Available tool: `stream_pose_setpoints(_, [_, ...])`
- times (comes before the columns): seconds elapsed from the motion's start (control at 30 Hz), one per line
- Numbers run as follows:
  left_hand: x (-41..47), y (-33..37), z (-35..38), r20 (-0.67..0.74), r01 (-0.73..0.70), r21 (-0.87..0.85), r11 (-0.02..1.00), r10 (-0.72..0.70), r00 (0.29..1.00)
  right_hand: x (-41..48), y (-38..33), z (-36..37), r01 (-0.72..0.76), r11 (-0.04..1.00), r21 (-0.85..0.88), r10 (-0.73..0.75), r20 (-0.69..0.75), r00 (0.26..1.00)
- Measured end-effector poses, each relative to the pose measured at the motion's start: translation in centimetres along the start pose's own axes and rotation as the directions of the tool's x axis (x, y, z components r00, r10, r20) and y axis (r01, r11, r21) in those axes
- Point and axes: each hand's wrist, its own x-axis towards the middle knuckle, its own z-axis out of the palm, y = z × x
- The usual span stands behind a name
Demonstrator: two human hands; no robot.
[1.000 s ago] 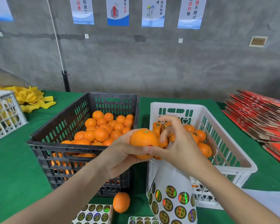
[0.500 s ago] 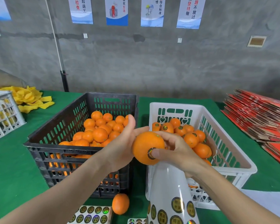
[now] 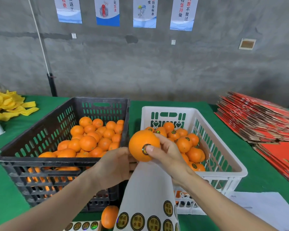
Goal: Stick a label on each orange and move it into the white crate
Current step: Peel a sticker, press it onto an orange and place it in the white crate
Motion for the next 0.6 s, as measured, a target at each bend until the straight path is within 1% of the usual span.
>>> stream_pose_setpoints(0.13, [-0.7, -0.4, -0.1, 0.139, -0.027, 0.13, 0.991, 0.008, 0.99, -0.6, 1.0, -0.5, 0.012, 0.999, -0.051, -0.014, -0.042, 0.999])
stream_pose_setpoints(0.23, [-0.6, -1.2, 0.2, 0.107, -0.032, 0.26, 0.965, 0.004, 0.994, -1.3, 1.5, -1.0, 0.016, 0.995, -0.098, -0.018, -0.015, 1.0])
stream_pose_setpoints(0.3, [-0.7, -1.5, 0.3, 0.087, -0.006, 0.352, 0.936, -0.026, 0.996, -1.3, 1.0, -1.7, -0.002, 0.992, -0.124, 0.004, 0.016, 1.0])
stream_pose_setpoints(0.33, [-0.7, -1.6, 0.3, 0.08, 0.014, 0.403, 0.915, -0.05, 0.996, -1.0, 0.7, -2.4, -0.005, 0.988, -0.152, 0.006, 0.005, 1.0])
stream_pose_setpoints(0.4, [-1.0, -1.7, 0.2, 0.075, 0.022, 0.519, 0.855, -0.071, 0.995, 0.6, 0.3, -4.3, -0.022, 0.976, -0.215, 0.007, -0.069, 0.998])
stream_pose_setpoints(0.5, [-1.3, -1.8, 0.0, 0.08, 0.005, 0.61, 0.792, -0.068, 0.994, 4.8, 0.3, -7.7, -0.142, 0.945, -0.295, 0.078, -0.218, 0.973])
stream_pose_setpoints(0.6, [-1.5, -1.6, -0.4, 0.077, 0.014, 0.601, 0.799, -0.075, 0.994, 9.2, 2.0, -9.8, -0.326, 0.853, -0.407, 0.214, -0.296, 0.931])
